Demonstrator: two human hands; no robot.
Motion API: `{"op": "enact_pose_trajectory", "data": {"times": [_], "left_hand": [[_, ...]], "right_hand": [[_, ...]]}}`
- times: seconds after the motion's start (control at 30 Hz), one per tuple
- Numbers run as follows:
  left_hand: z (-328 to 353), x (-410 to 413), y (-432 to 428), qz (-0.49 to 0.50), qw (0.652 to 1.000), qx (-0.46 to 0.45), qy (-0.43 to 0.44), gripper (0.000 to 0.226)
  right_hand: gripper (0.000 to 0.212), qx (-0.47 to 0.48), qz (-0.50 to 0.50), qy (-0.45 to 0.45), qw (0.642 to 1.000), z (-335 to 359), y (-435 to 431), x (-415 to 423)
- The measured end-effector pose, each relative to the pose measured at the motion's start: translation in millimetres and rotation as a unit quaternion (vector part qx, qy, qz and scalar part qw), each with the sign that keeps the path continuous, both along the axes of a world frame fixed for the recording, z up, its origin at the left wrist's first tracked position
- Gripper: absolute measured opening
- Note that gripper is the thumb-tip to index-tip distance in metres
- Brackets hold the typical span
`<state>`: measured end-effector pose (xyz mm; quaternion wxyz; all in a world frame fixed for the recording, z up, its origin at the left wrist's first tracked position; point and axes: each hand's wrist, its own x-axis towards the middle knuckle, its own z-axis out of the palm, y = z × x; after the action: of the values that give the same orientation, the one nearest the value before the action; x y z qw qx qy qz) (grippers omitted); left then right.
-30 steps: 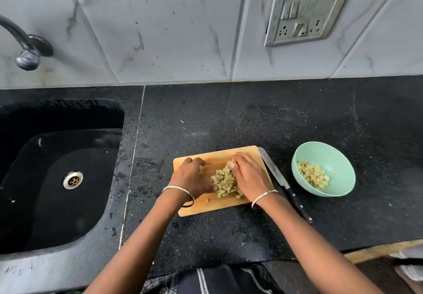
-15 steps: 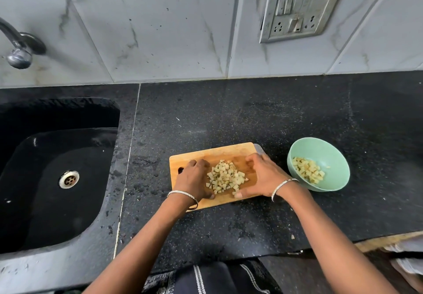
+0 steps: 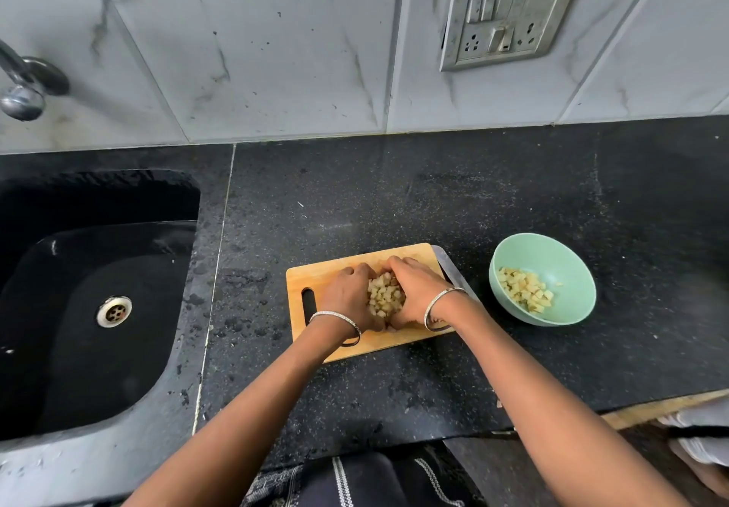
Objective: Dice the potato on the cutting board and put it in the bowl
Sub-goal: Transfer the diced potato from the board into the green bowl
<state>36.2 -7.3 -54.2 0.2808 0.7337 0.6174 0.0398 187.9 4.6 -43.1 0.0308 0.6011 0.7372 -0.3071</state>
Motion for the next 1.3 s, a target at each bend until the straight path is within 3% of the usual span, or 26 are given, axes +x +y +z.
{"op": "enact_pose_trajectory", "data": {"times": [0.17,0.37,0.63,0.87,1.2,1.3], "left_hand": [[-3,1,2,0.028,0.999,0.004,-0.031,0.073],[6,-1,9,0.022,0.998,-0.024,-0.048,0.062],[46,-1,31,0.005,0.995,-0.056,-0.082,0.045],[96,40,43,-0.05,0.993,-0.058,-0.094,0.034],[106,164,51,-0.129,0.981,-0.084,-0.116,0.038],[99,195,50,-0.15,0.982,-0.082,-0.075,0.051]], "right_hand": [[0.077,0.032,-0.036,0.022,0.999,-7,-1,1],[0.078,0.006,-0.057,0.077,0.995,-4,-1,6],[0.053,-0.096,-0.168,0.28,0.94,19,-1,26],[0.048,-0.095,-0.178,0.303,0.931,51,5,69],[0.075,-0.096,-0.289,0.326,0.895,73,-19,184],[0.063,-0.093,-0.323,0.316,0.887,68,-26,206]]}}
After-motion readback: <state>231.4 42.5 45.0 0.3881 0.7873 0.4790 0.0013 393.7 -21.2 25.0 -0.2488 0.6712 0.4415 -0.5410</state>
